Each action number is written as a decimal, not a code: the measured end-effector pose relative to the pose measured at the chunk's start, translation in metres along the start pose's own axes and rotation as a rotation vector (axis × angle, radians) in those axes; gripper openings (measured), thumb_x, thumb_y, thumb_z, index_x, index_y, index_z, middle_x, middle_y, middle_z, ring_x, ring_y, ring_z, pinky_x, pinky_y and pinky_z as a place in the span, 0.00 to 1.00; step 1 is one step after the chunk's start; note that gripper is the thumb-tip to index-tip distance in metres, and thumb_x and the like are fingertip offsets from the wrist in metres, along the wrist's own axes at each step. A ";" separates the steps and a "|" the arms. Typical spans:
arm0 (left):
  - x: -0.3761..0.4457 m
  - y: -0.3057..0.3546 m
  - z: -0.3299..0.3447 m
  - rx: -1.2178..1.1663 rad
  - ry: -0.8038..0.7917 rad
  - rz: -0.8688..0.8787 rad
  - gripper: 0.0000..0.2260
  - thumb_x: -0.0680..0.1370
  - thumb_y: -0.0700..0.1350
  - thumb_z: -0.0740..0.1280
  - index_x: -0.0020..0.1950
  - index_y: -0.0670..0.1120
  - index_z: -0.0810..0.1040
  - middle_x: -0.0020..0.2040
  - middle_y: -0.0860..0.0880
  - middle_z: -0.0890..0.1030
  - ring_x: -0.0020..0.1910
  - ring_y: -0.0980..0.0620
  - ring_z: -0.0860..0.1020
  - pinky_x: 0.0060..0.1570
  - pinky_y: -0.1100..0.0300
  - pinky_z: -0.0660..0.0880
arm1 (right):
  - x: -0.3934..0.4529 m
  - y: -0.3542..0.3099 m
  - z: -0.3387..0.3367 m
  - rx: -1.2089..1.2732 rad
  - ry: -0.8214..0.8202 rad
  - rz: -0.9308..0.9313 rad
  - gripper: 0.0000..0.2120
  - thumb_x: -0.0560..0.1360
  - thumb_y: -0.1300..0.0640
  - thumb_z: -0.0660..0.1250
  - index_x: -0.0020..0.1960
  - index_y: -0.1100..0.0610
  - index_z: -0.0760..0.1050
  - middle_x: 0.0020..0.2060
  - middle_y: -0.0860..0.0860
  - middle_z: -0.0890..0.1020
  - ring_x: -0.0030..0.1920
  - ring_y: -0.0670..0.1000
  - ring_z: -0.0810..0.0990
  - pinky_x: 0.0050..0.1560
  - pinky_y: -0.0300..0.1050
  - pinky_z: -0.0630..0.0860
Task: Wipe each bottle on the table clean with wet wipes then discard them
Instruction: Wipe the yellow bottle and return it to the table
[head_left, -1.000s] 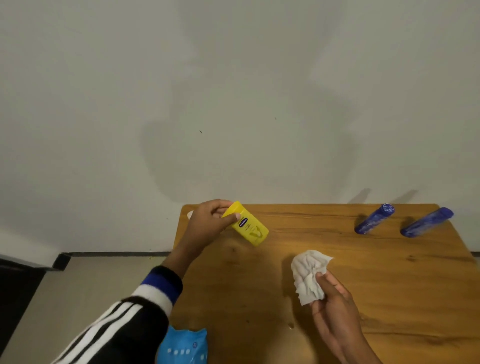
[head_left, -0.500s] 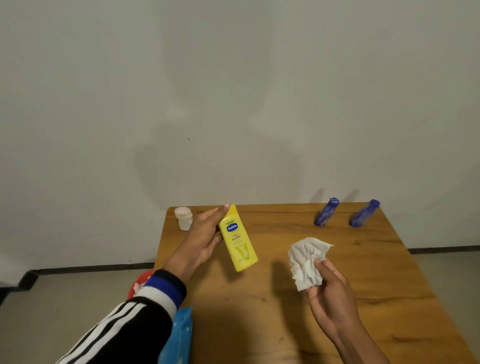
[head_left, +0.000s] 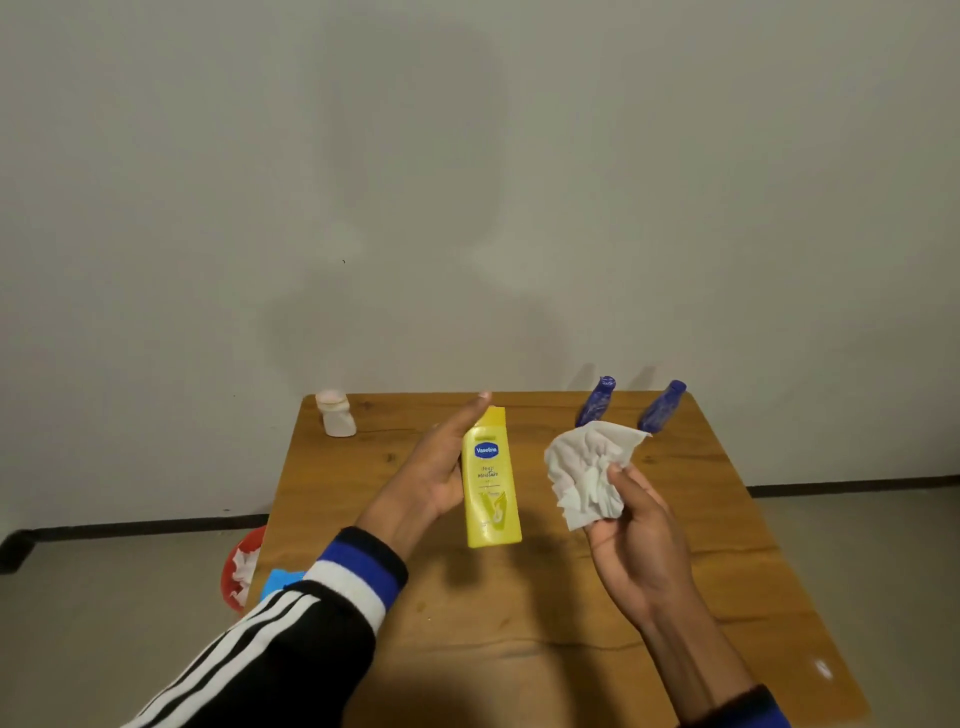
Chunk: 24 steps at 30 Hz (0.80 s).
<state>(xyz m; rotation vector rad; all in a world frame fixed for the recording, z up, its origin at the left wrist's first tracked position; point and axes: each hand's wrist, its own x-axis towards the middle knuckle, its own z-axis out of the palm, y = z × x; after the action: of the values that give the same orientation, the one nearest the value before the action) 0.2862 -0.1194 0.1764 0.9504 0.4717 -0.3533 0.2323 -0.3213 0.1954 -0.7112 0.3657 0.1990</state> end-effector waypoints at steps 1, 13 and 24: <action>0.000 -0.001 0.003 -0.001 -0.016 -0.010 0.17 0.67 0.55 0.78 0.46 0.45 0.81 0.36 0.46 0.81 0.34 0.49 0.82 0.39 0.52 0.81 | 0.002 -0.005 -0.002 0.003 -0.008 -0.002 0.17 0.81 0.63 0.58 0.69 0.64 0.71 0.63 0.62 0.79 0.64 0.60 0.79 0.64 0.56 0.74; 0.025 -0.031 0.076 -0.147 0.036 0.006 0.20 0.69 0.56 0.75 0.53 0.43 0.81 0.42 0.39 0.85 0.39 0.41 0.86 0.44 0.50 0.83 | 0.035 -0.095 -0.052 -0.009 -0.130 0.090 0.19 0.81 0.61 0.59 0.71 0.64 0.69 0.65 0.63 0.78 0.66 0.60 0.77 0.66 0.58 0.71; 0.032 -0.016 0.091 -0.165 0.028 0.002 0.14 0.82 0.53 0.63 0.53 0.43 0.80 0.45 0.45 0.85 0.42 0.48 0.83 0.45 0.52 0.81 | 0.043 -0.080 -0.011 -1.042 -0.507 -0.605 0.12 0.83 0.60 0.61 0.63 0.54 0.79 0.51 0.41 0.84 0.53 0.39 0.80 0.53 0.36 0.75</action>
<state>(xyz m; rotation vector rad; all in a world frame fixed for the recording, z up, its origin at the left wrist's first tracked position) 0.3264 -0.2074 0.1933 0.7960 0.5171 -0.2949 0.2933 -0.3860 0.2189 -1.7086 -0.5023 -0.0305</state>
